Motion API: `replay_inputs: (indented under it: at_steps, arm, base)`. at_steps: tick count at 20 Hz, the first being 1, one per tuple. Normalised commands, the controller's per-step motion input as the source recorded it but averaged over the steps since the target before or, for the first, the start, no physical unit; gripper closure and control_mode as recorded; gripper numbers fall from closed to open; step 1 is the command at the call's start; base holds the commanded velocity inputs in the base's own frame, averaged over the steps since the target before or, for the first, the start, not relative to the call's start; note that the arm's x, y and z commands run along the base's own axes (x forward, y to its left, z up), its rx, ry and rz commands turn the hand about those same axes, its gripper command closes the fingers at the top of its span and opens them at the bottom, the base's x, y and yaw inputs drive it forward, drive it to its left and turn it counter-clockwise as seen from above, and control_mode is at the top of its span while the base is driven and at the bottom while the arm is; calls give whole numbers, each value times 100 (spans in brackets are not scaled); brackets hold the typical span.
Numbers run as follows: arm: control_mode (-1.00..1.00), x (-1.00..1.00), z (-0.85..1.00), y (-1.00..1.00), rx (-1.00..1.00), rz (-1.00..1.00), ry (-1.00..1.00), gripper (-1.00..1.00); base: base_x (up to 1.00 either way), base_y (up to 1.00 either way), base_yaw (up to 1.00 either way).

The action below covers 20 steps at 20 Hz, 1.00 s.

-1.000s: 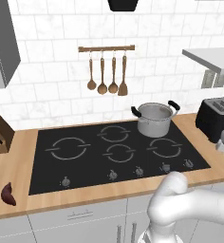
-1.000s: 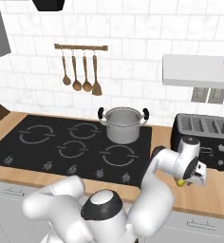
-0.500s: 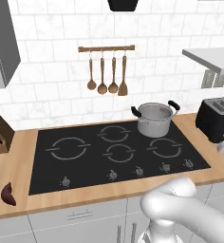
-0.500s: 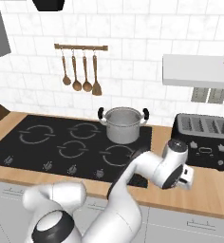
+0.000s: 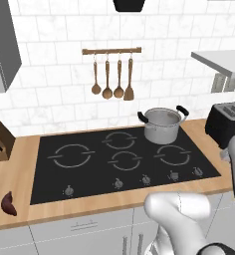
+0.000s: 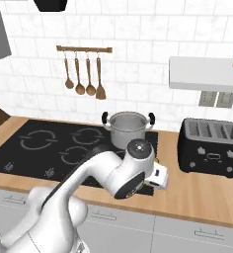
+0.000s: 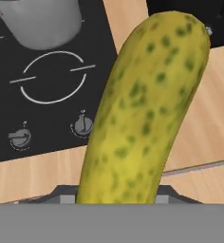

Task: Put the potato and cucumber in the pot. Retrieve the spatula and lightly stir the vegetables in the pot.

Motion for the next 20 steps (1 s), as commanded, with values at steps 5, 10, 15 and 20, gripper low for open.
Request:
replay_inputs:
  at_steps: [5, 10, 15, 20]
  arm:
    - [-100, -53, 96, 52, 0, 18, -21, 100]
    - [-100, -37, 97, 41, 0, 19, -14, 100]
    - [-100, -19, 93, 64, -1, 18, -13, 100]
    - [-100, 0, 82, 57, -3, 12, -9, 100]
  base:
    - [0, 0, 0]
    - [0, 0, 0]
    - [0, 0, 0]
    - [0, 0, 0]
